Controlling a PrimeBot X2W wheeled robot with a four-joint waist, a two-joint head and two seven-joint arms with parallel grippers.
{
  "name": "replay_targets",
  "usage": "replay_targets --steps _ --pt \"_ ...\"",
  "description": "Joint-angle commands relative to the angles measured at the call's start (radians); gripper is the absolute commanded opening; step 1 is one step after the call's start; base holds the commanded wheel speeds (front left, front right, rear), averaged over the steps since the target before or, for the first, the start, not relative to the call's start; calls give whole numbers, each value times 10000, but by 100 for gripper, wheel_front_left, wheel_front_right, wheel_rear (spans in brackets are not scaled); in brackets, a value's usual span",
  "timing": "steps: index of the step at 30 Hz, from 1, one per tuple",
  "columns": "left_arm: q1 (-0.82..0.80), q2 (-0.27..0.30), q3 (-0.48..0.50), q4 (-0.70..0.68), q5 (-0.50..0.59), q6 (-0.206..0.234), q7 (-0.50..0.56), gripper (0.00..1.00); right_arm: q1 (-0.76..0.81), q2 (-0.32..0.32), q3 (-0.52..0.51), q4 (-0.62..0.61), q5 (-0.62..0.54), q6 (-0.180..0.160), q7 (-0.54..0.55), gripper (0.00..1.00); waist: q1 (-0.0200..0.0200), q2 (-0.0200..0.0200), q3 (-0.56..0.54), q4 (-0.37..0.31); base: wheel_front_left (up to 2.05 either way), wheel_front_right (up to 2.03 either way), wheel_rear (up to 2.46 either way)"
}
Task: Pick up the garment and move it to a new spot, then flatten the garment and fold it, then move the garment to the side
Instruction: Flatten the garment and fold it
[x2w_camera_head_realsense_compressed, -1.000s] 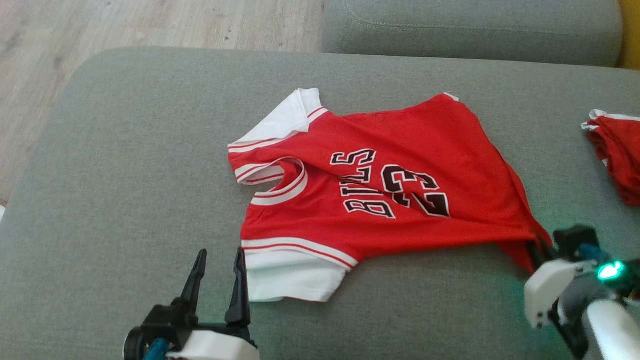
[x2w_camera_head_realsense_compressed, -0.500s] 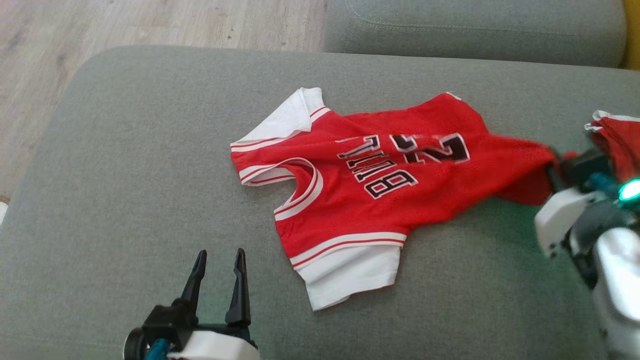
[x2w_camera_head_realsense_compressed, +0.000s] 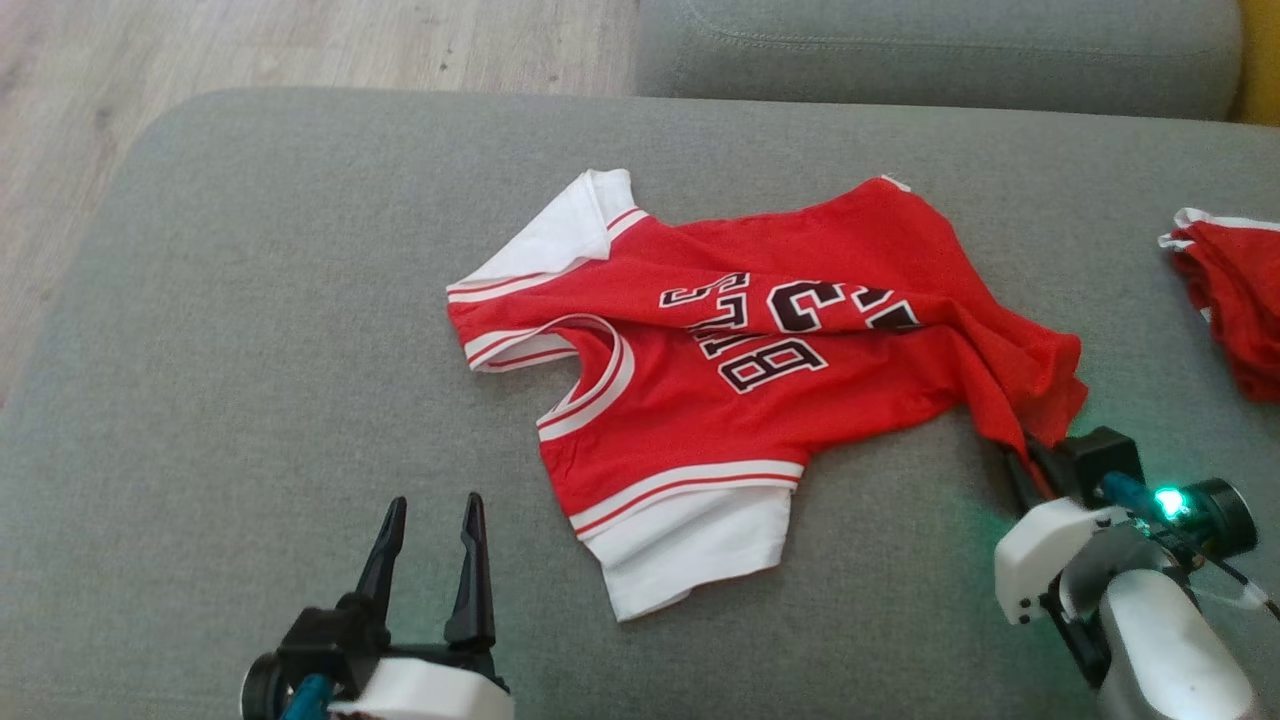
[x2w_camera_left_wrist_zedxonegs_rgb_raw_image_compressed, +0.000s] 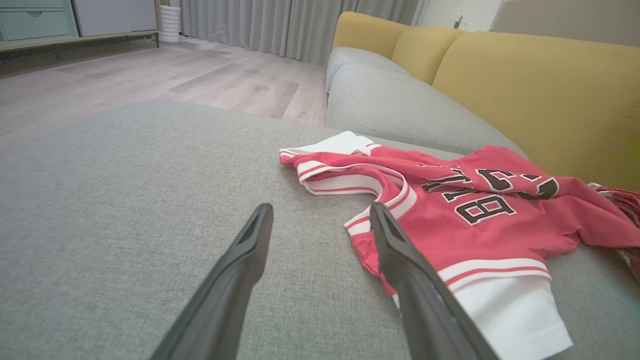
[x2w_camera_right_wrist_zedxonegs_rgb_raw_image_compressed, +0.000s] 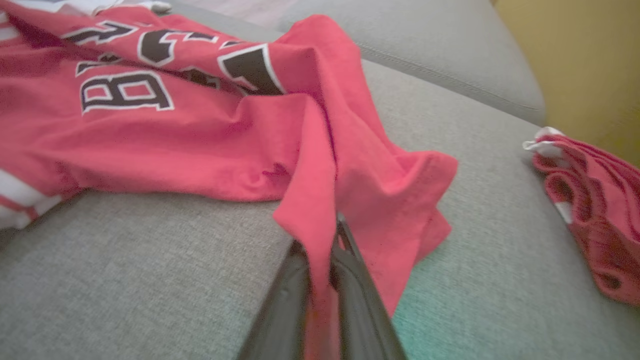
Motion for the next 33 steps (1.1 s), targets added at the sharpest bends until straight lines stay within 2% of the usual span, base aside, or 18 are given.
replay_targets --steps 1,9,16,23,33 --pt "-389 108 368 -310 -30 28 -163 100 92 41 30 -380 -49 65 -215 100 0 0 -70 -60 0 0 0" --pt "-299 57 194 -201 -128 -77 -110 100 1287 624 -811 -1440 -74 65 -356 100 0 0 -390 -402 0 0 0" --pt "-325 -63 -96 13 -256 -305 76 100 2065 1074 -1524 -3011 136 65 -335 100 0 0 -584 -901 0 0 0" --pt "-700 -393 -574 1066 -530 -691 796 100 2118 1356 -1422 -4431 372 65 -77 100 0 0 -487 -1429 0 0 0" --pt "-1575 -806 -815 2940 -991 -1031 1470 100 1960 1412 -1195 -5044 518 65 109 100 0 0 -179 -1822 0 0 0"
